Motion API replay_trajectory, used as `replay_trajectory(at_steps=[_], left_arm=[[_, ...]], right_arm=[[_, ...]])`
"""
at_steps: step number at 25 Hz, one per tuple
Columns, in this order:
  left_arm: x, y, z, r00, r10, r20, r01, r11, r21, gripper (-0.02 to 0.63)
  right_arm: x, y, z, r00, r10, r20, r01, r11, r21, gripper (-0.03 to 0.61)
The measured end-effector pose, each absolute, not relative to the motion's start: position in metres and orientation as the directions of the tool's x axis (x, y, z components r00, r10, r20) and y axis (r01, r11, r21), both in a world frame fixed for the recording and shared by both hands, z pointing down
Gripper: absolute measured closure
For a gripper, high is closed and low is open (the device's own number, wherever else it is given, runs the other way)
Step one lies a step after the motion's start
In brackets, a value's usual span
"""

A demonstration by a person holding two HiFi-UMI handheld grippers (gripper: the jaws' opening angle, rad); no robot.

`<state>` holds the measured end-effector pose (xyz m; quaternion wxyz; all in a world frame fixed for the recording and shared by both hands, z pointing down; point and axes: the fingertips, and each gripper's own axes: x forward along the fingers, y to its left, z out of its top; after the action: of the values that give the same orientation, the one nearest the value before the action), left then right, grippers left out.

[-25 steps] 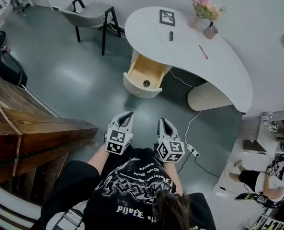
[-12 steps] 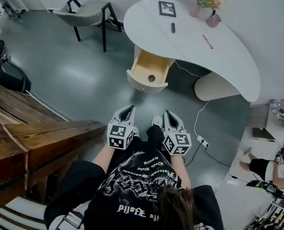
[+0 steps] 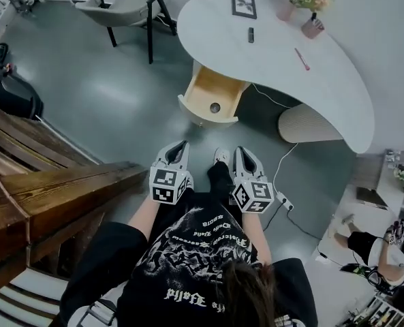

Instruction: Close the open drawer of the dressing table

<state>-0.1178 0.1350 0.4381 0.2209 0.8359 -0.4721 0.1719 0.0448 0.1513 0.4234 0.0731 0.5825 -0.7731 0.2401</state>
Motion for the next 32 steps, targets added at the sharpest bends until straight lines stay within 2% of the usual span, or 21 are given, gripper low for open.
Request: replay_trajectory(at_steps=[15,28,32], left_arm=[[-0.099,0.077,0.459,0.365,-0.750,0.552,-0.929,-0.330,0.166,0.589],[-0.080,0.052,0.493,0.220,-0.719,0.659,-0.963,-0.267,0.030,0.588],[-0.081,0.045,0.501,0.179,-0.727,0.662,-0.981,-0.183,0.065,0.589]], right_arm=[[0.067,0.057,0.440,-0.452,-0.790,0.415,-0.887,0.347,-0.305,0.552],[0.081,-0.007,0.460,-0.581,-0.691,0.430,-0.814,0.473,-0.338,0.552],[0.081,-0.023,0.468,-0.616,-0.654,0.438,-0.788,0.510,-0.346,0.552]])
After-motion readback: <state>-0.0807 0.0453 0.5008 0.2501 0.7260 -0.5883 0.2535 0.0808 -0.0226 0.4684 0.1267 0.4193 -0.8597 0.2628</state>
